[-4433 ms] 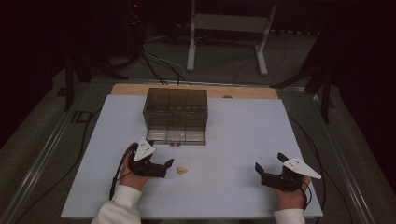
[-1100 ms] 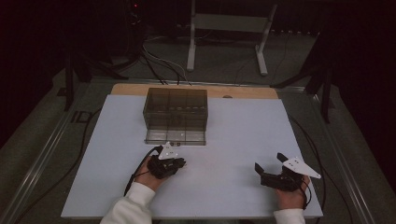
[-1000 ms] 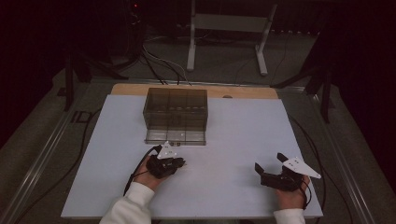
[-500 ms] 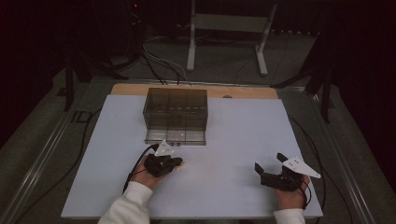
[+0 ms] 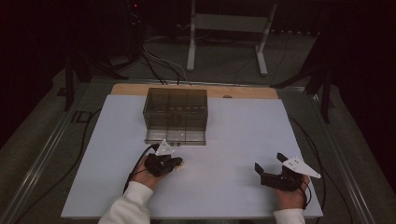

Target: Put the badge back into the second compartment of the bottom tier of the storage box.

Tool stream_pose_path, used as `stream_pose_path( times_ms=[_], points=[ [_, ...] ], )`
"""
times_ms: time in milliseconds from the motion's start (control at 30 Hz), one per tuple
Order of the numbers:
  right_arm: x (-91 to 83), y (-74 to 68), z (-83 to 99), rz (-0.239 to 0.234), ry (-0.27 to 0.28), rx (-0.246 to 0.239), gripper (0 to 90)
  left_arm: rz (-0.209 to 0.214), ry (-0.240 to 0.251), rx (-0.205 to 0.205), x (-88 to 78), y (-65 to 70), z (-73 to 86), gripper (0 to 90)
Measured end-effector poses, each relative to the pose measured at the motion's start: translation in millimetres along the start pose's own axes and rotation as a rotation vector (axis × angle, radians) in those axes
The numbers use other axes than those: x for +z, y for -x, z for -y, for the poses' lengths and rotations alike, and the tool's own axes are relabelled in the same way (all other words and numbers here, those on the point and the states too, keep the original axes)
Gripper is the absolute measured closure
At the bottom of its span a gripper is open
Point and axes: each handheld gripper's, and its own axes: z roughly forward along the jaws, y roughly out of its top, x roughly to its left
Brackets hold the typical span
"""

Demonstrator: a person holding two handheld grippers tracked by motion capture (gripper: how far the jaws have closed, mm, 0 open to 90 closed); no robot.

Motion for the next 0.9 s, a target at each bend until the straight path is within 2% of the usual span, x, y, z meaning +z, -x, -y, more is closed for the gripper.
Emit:
stream_pose_path(
  times_ms=[900],
  points=[
    [-0.7, 0.8, 0.4, 0.003, 0.001, 0.003, 0.4, -0.017, 0.082, -0.033, -17.5, -4.8, -16.6, 89.7]
  ],
)
